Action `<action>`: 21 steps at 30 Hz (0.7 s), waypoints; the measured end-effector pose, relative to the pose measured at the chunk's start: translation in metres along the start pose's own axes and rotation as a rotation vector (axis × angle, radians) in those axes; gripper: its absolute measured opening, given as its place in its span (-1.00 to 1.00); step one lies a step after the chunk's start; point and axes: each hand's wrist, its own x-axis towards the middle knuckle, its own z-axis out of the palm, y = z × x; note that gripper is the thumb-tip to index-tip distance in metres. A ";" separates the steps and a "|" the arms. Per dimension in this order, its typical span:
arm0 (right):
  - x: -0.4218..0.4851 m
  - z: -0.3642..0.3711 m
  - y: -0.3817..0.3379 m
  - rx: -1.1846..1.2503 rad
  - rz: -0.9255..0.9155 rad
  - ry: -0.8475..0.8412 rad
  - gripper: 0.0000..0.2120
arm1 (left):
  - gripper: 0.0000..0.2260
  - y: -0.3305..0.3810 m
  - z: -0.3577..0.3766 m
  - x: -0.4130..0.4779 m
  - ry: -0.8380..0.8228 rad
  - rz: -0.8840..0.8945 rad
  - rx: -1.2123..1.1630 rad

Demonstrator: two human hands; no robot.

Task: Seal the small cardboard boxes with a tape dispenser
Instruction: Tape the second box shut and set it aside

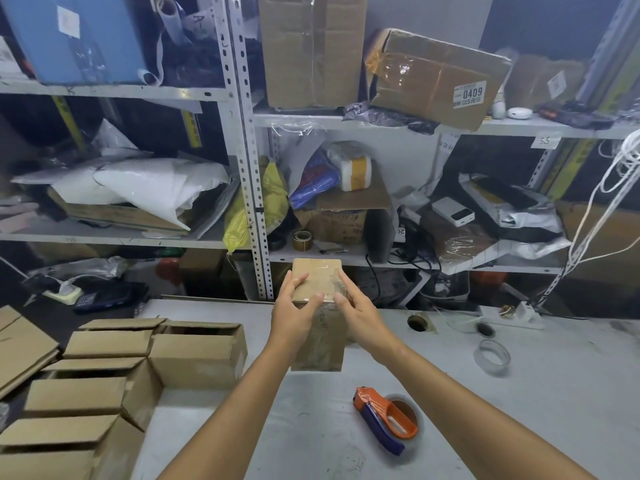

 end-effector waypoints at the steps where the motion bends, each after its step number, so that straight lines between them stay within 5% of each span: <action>1: -0.001 0.000 -0.002 0.011 0.002 -0.007 -0.47 | -0.57 0.000 -0.001 0.000 0.001 -0.002 -0.005; 7: -0.002 -0.009 -0.003 0.076 0.106 -0.031 -0.36 | -0.55 -0.003 -0.005 0.000 0.000 -0.034 -0.061; 21: 0.003 -0.008 0.005 0.102 0.142 0.018 -0.55 | -0.31 0.007 -0.004 0.000 -0.150 -0.016 -0.121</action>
